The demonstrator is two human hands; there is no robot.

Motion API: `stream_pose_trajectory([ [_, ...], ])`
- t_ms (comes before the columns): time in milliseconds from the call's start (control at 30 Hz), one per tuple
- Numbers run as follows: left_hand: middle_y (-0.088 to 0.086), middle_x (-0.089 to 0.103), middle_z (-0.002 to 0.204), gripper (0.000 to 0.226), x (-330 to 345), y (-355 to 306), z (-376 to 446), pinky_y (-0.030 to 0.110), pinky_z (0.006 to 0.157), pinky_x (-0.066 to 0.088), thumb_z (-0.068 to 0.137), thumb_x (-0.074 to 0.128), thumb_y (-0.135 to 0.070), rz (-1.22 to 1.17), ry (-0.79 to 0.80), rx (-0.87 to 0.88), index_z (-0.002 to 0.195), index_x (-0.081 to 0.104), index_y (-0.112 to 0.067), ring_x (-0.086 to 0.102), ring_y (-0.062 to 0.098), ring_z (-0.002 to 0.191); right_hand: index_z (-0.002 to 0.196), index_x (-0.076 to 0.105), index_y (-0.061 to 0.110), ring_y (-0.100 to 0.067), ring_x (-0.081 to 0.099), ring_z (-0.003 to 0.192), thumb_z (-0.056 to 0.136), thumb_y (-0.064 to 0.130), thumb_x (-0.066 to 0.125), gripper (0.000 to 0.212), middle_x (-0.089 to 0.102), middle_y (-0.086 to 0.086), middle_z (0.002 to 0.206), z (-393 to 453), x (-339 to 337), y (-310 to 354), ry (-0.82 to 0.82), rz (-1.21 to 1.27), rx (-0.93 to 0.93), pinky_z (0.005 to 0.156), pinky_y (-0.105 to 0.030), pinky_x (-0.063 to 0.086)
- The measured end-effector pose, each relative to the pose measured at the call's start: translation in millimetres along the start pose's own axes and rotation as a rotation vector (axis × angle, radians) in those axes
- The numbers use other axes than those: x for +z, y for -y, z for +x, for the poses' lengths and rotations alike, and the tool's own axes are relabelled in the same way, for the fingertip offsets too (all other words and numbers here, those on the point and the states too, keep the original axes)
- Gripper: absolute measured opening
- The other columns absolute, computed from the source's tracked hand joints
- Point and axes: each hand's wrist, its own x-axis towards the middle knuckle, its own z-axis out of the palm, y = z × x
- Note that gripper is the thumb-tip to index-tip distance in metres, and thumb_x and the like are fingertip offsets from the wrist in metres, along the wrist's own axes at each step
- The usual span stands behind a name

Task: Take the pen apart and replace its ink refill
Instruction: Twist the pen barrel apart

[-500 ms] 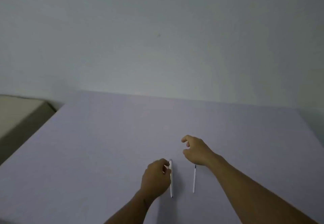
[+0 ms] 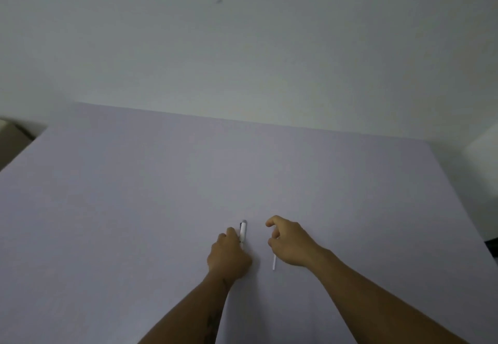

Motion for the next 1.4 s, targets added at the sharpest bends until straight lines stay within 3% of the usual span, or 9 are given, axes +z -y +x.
stream_pose_trajectory([
  [133,0.006,0.055,0.100,0.023,0,-2,2,0.033,0.071,0.048,0.077,0.053,-0.016,0.005,-0.012,-0.033,0.100,0.051,-0.014,0.054,0.023,0.084,0.136,0.052,0.023,-0.016,0.063,0.086,0.091,0.019,0.051,0.045,0.067,0.000,0.101,5,2,-5,0.017,0.071,0.022,0.075,-0.029,0.052],
  [233,0.002,0.056,0.091,0.015,-5,2,1,0.028,0.065,0.047,0.077,0.054,-0.016,-0.088,0.006,-0.054,0.092,0.054,-0.016,0.054,0.018,0.076,0.135,0.053,0.023,-0.014,0.062,0.089,0.092,0.020,0.052,0.043,0.064,-0.004,0.118,9,4,-4,0.028,0.121,0.046,0.074,-0.025,0.050],
  [367,-0.005,0.054,0.079,0.013,-15,6,-5,0.024,0.059,0.045,0.078,0.052,-0.009,-0.239,0.005,-0.047,0.087,0.055,-0.018,0.051,0.011,0.067,0.131,0.059,0.022,-0.018,0.064,0.103,0.091,0.022,0.056,0.040,0.063,-0.007,0.127,21,10,-4,0.020,0.210,0.077,0.088,-0.030,0.053],
  [600,-0.002,0.059,0.075,0.014,-38,8,-10,0.022,0.053,0.044,0.082,0.059,-0.005,-0.238,-0.088,0.051,0.085,0.059,-0.018,0.053,0.014,0.062,0.095,0.074,0.009,-0.019,0.070,0.076,0.091,0.015,0.058,0.018,0.075,-0.008,0.089,38,27,23,-0.053,0.579,0.080,0.075,-0.034,0.059],
  [767,-0.002,0.060,0.072,0.011,-48,9,-7,0.021,0.055,0.043,0.080,0.066,-0.007,-0.221,-0.130,0.072,0.083,0.062,-0.016,0.052,0.012,0.060,0.090,0.073,-0.004,-0.017,0.063,0.062,0.091,0.020,0.064,0.026,0.072,-0.008,0.072,47,31,40,-0.130,0.764,0.123,0.068,-0.033,0.058],
  [900,-0.001,0.061,0.074,0.008,-50,9,-2,0.022,0.057,0.044,0.082,0.066,-0.008,-0.186,-0.083,0.073,0.084,0.065,-0.016,0.054,0.013,0.063,0.086,0.074,0.000,-0.020,0.066,0.063,0.090,0.016,0.065,0.019,0.073,-0.012,0.074,56,29,44,-0.132,0.728,0.167,0.072,-0.038,0.062],
  [1033,-0.002,0.064,0.077,0.011,-49,20,2,0.026,0.063,0.051,0.081,0.061,-0.011,-0.094,-0.035,0.041,0.087,0.067,-0.018,0.059,0.016,0.068,0.052,0.074,0.009,-0.024,0.062,0.057,0.081,0.008,0.057,0.034,0.074,-0.015,0.064,67,14,38,-0.227,0.759,0.248,0.064,-0.037,0.059],
  [1133,0.000,0.067,0.079,0.011,-49,28,3,0.029,0.066,0.056,0.081,0.061,-0.013,-0.188,-0.068,-0.040,0.087,0.068,-0.017,0.062,0.017,0.068,0.062,0.074,0.004,-0.024,0.060,0.058,0.084,0.004,0.059,0.027,0.071,-0.017,0.063,74,-5,28,-0.186,0.794,0.256,0.064,-0.034,0.056],
  [1400,-0.001,0.066,0.078,0.010,-54,26,9,0.025,0.062,0.052,0.084,0.061,-0.015,-0.254,-0.083,-0.035,0.092,0.067,-0.016,0.062,0.015,0.067,0.052,0.063,0.010,-0.021,0.064,0.061,0.069,0.006,0.053,0.020,0.068,0.000,0.058,87,9,28,-0.123,0.251,0.204,0.058,-0.028,0.055],
])
